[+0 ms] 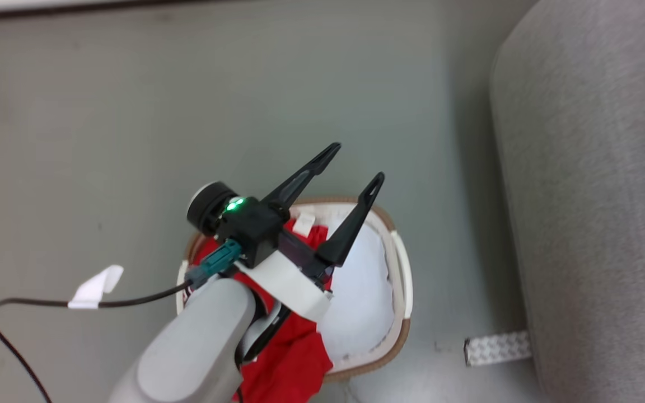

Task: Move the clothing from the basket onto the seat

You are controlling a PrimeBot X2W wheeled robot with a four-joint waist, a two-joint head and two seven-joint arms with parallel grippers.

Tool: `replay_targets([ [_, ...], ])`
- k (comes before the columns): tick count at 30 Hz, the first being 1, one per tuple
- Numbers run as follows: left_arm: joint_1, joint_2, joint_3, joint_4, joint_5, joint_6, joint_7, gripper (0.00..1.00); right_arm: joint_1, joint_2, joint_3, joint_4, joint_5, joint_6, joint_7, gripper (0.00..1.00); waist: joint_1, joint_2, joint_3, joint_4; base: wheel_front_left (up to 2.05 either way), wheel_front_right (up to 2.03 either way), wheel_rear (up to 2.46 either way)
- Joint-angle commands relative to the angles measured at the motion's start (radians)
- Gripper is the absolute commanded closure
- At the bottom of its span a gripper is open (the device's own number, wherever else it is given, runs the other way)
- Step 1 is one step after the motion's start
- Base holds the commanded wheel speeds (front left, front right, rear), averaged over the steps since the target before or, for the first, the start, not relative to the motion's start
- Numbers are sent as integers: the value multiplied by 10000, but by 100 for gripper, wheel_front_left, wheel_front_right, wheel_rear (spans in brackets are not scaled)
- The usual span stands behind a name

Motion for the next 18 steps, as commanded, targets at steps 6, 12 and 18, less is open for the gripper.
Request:
replay_targets([
  [6, 1048, 118, 700, 198, -169, 97, -25, 0, 1055, 180, 1139, -1010, 343, -22, -892, 0, -1, 0, -2532, -169, 0, 0, 0],
  [12, 2012, 147, 1637, 159, -391, 407, -24, 0, 2148, -48, 2182, -2896, 1430, -22, -1407, 0, -1, 0, -3933, 172, 0, 0, 0],
  [18, 2906, 303, 2530, 39, -328, 759, -21, 0, 3655, -190, 2067, -4857, 2263, -22, -2349, 0, -1, 0, -4603, 718, 0, 0, 0],
])
